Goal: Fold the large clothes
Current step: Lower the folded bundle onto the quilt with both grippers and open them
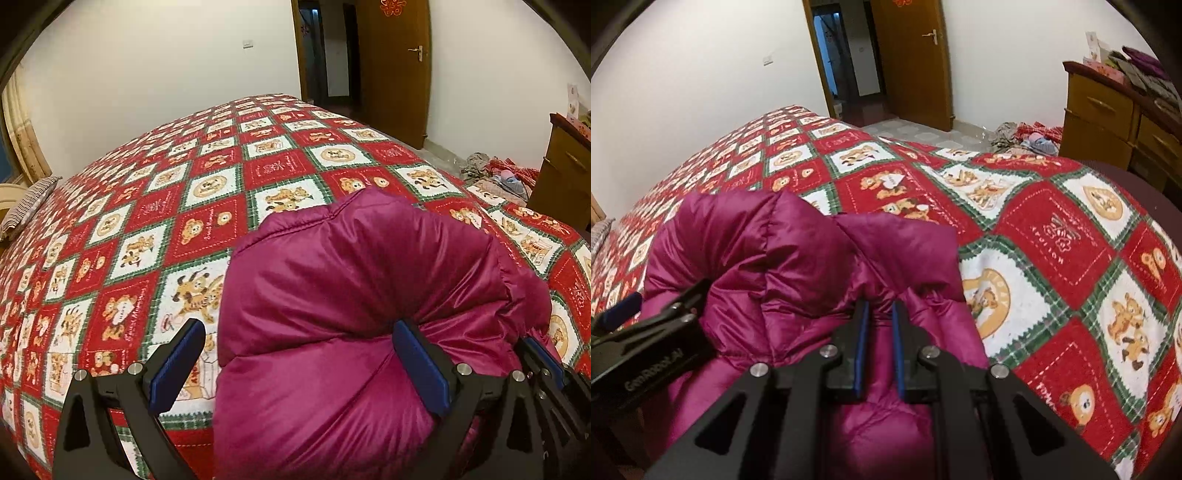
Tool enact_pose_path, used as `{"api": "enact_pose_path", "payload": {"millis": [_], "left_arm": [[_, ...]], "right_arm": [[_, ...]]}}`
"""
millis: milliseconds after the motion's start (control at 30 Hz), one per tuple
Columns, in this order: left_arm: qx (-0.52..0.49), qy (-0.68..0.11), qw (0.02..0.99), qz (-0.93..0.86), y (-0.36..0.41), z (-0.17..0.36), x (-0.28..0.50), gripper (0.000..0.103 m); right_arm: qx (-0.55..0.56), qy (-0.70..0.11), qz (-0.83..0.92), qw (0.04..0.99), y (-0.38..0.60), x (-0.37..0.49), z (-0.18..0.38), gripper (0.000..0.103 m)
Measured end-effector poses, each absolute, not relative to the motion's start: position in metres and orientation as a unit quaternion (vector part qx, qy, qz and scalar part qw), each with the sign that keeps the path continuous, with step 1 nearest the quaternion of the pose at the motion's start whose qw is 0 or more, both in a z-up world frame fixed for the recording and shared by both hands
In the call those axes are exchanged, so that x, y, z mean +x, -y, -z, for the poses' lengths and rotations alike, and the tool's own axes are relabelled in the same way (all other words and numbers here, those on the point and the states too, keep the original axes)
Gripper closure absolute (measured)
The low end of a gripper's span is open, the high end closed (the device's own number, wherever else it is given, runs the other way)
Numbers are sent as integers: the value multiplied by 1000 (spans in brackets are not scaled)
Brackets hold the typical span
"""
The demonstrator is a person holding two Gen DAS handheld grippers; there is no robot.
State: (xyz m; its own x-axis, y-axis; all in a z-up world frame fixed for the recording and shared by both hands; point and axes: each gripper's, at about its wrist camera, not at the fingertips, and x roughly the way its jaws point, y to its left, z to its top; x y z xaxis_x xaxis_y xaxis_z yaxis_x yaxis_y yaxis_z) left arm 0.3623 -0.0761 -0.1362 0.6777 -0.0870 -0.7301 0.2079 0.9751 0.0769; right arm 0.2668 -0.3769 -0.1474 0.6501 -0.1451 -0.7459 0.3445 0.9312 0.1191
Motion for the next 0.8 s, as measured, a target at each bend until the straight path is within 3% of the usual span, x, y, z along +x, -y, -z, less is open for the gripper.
{"api": "enact_pose_path", "payload": {"millis": [300, 533, 600, 633, 667, 733, 800], "left_arm": [[36, -420, 900, 113, 68, 142, 370, 1], [38, -415, 899, 136, 50, 122, 332, 1], [46, -409, 901, 139, 45, 117, 318, 1], [49, -405, 902, 141, 42, 114, 309, 1], [50, -403, 903, 144, 40, 112, 304, 1], [51, -397, 904, 147, 35, 108, 292, 1], [54, -389, 908, 148, 30, 104, 276, 1]], "right_arm": [[124, -393, 139, 901, 375, 267, 148, 90], [86, -398, 135, 903, 368, 260, 136, 87], [84, -393, 133, 906, 367, 248, 126, 81], [81, -389, 133, 908, 365, 241, 121, 70], [78, -387, 135, 909, 363, 236, 118, 52], [73, -378, 136, 913, 359, 221, 109, 34], [69, -377, 136, 914, 354, 206, 104, 34]]}}
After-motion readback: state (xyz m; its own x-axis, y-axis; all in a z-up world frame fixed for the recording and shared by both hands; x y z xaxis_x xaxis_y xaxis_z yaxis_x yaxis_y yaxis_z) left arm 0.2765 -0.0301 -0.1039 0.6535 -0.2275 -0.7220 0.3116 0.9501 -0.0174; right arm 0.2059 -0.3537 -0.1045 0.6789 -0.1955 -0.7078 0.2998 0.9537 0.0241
